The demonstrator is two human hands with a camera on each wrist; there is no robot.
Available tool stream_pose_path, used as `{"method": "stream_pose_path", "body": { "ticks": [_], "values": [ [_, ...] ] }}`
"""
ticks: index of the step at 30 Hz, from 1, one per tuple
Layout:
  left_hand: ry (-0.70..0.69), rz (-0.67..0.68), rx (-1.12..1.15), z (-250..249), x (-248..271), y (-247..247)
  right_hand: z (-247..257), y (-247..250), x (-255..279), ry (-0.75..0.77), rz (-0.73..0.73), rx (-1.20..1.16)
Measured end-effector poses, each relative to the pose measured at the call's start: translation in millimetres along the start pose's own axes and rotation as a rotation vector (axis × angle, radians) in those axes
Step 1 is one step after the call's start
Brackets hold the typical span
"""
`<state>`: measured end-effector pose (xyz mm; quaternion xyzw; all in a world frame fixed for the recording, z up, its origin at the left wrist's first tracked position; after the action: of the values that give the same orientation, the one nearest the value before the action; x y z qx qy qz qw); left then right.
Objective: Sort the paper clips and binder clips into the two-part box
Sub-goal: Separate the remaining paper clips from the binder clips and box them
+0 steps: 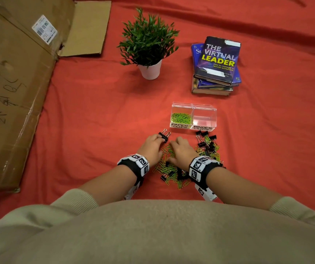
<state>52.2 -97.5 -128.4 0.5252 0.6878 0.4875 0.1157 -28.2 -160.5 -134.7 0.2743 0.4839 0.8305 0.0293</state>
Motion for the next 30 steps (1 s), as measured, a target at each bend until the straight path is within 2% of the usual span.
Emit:
{"method": "stream_pose_path", "body": {
  "ticks": [4, 9, 18, 22, 25, 27, 30],
  "values": [
    [-0.058, 0.067, -0.039, 0, 2, -1, 10, -8, 0, 0.093, 0.044, -0.003],
    [-0.083, 0.129, -0.112, 6, 7, -4, 7, -10, 5, 0.104, 0.083, -0.011],
    [-0.039, 0.171, -0.148, 4, 9, -15, -21, 6, 2, -0.152, 0.087, -0.272],
    [-0.023, 0.177, -0.157, 4, 8, -15, -30, 47, 1, -0.179, 0.060, -0.496],
    [-0.022, 0.184, -0.189, 5, 8, -15, -37, 94, -12, -0.174, -0.031, -0.588],
    [-0.023, 0.185, -0.213, 4, 9, -16, -41, 120, -29, -0.175, -0.109, -0.536],
    [-0.036, 0.185, -0.253, 1, 11, -17, -44, 137, -51, -0.215, -0.182, -0.321]
  ]
}}
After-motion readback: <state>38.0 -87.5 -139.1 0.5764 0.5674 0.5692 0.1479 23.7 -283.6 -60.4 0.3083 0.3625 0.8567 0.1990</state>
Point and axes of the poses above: each hand's wrist, its own x-axis away from the middle knuckle, its own y-axis out of the back of the hand, z = x × y, the point moved 9 cm from there along -x, towards the middle knuckle, and after that the axes turned 3 degrees about z, right-handed, at the moved point
